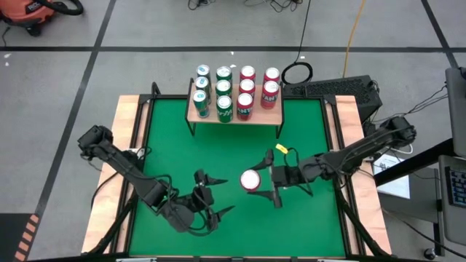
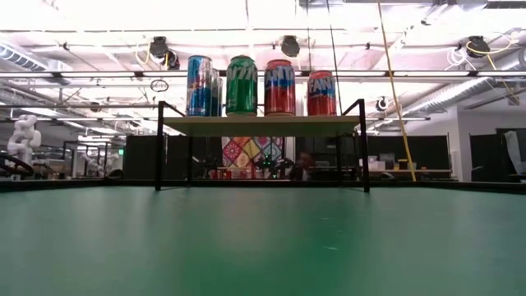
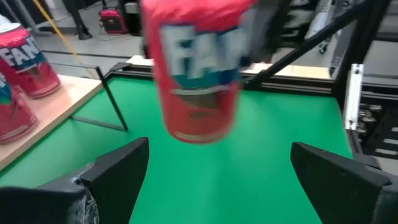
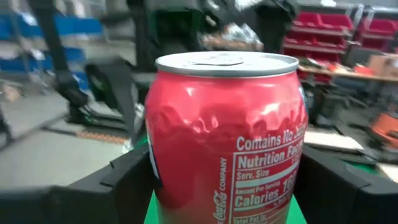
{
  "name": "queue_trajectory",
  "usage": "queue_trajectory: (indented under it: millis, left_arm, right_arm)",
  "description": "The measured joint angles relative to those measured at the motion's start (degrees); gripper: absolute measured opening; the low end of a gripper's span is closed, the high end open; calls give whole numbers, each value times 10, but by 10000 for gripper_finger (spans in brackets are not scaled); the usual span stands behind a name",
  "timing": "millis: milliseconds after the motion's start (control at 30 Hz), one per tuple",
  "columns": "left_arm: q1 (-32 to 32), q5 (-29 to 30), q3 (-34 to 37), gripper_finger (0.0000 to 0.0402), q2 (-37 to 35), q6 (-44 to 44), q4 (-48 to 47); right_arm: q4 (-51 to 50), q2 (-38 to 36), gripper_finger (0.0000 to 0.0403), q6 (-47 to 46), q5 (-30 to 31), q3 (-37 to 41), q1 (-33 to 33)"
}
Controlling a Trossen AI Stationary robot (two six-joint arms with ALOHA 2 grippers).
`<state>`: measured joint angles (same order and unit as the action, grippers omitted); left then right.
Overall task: Place canned beverage on shelf
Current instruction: Put the orange soda can on the shelf aligned with the other orange soda can
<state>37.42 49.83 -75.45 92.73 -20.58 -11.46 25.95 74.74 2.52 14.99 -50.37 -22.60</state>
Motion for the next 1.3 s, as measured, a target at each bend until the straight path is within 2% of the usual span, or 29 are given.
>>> queue_trajectory:
  millis: [200,333,600,800,1000,1300]
  left_arm:
    - [1,0,8,389,16,13,30]
    - [-2,-25,9,389,34,17,54]
    - [-18,1,9,389,65,0,72]
    - [-37,4,9,389,87,-1,105]
    - [-35,43,8,386,92,0,135]
    - [-33,53,8,334,92,-12,141]
  right_arm:
    - [76,53,301,1,-36,0,-8]
    - [131,87,301,3,-33,0,-8]
    - [218,124,302,15,-33,1,-8]
    - [233,132,302,14,-34,0,-8]
    - [226,131,302,12,-30,0,-7]
    - [222,131,302,12,-16,0,0]
